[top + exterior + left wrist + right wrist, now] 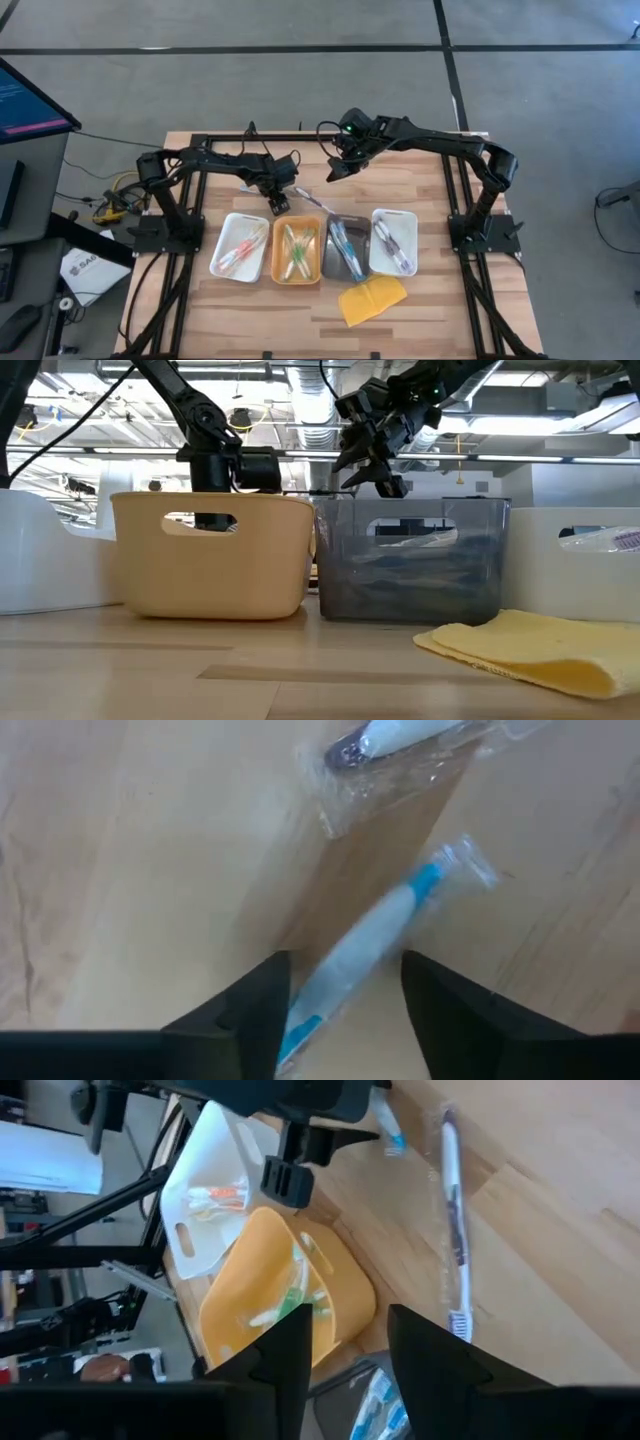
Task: Pick & Place Toothbrushes
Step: Put the blue toothbrush into the black bin
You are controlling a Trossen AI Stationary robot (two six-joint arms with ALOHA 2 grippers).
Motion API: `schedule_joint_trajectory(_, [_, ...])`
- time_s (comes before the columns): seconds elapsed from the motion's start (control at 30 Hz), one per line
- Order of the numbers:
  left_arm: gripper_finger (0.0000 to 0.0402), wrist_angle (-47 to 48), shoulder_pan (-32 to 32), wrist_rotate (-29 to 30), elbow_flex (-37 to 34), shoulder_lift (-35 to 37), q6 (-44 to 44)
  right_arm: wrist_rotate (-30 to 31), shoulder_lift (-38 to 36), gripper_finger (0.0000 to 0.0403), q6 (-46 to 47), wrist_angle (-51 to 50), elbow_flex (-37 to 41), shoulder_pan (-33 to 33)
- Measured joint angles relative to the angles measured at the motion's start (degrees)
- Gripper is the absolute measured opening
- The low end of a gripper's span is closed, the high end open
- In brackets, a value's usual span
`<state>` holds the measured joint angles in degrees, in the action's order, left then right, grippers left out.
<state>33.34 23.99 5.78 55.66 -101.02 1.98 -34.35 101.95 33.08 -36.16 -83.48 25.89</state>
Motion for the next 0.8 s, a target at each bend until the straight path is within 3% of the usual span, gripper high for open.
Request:
schedule_joint_trajectory(0.13, [0.0137, -0.34, 0.63, 1.67, -0.09, 0.31, 1.02, -0.23, 0.0, 0.0129, -0.02, 0.01, 0.0, 0.0])
schedule_joint_trajectory(0.3, [0.0023, -0.45, 1.69, 2.66, -0.09, 0.31, 1.39, -0.22, 0.0, 0.0128, -0.02, 0.15, 0.0, 0.0])
schedule_joint_trajectory(0.57, [0.0009, 1.4, 3.53, 1.53, 1.51, 3.04, 1.78, -1.66, 0.0, 0.0127, -0.05, 0.17, 0.0, 0.0])
schedule_joint_trajectory(0.8, [0.0008, 0.33, 5.19, -4.82, 1.99, 16.52, 7.77, -5.5, -0.18, 0.0127, -0.29, 1.7, 0.0, -0.01])
